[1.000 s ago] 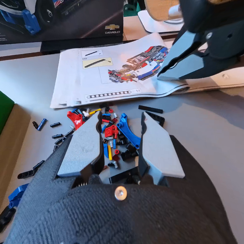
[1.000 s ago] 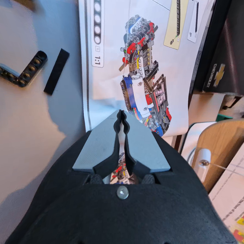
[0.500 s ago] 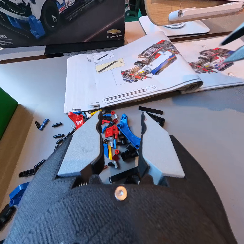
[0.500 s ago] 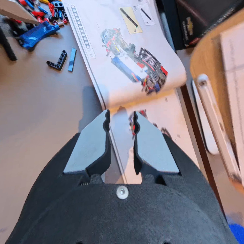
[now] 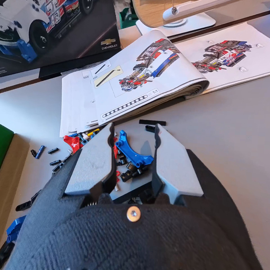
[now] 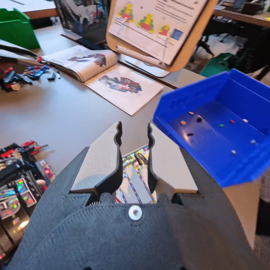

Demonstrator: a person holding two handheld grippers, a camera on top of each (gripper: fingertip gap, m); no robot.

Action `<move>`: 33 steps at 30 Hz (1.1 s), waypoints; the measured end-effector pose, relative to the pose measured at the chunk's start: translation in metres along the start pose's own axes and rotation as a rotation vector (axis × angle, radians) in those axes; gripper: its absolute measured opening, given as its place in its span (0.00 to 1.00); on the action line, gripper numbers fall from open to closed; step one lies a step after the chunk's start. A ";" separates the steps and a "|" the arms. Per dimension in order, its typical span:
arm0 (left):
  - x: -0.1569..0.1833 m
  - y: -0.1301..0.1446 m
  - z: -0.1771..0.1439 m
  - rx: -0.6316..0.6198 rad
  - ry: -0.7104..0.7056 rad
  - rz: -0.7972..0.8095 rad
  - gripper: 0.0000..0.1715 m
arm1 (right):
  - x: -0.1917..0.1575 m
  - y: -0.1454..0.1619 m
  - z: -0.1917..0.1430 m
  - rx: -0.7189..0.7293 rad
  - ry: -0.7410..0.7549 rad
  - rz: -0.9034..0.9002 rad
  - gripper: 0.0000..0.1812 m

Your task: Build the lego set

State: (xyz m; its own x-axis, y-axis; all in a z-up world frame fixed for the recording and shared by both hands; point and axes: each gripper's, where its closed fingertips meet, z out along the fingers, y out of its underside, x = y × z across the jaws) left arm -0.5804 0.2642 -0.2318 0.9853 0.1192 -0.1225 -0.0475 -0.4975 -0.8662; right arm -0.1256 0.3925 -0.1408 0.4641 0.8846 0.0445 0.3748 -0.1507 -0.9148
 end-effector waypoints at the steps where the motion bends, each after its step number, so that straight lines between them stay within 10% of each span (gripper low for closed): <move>1: 0.000 -0.001 0.000 0.005 -0.007 0.007 0.30 | 0.007 0.008 -0.010 0.024 0.035 0.010 0.18; 16: -0.010 -0.011 -0.005 0.078 -0.108 0.057 0.28 | 0.039 0.093 -0.055 0.198 0.276 0.039 0.19; 33: 0.011 -0.029 -0.014 0.204 -0.125 0.181 0.27 | 0.054 0.085 -0.072 0.311 0.371 0.073 0.24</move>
State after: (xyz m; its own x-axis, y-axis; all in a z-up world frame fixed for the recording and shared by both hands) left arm -0.5661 0.2677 -0.2006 0.9305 0.1552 -0.3318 -0.2653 -0.3391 -0.9025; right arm -0.0108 0.3954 -0.1869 0.7560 0.6515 0.0641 0.0991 -0.0171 -0.9949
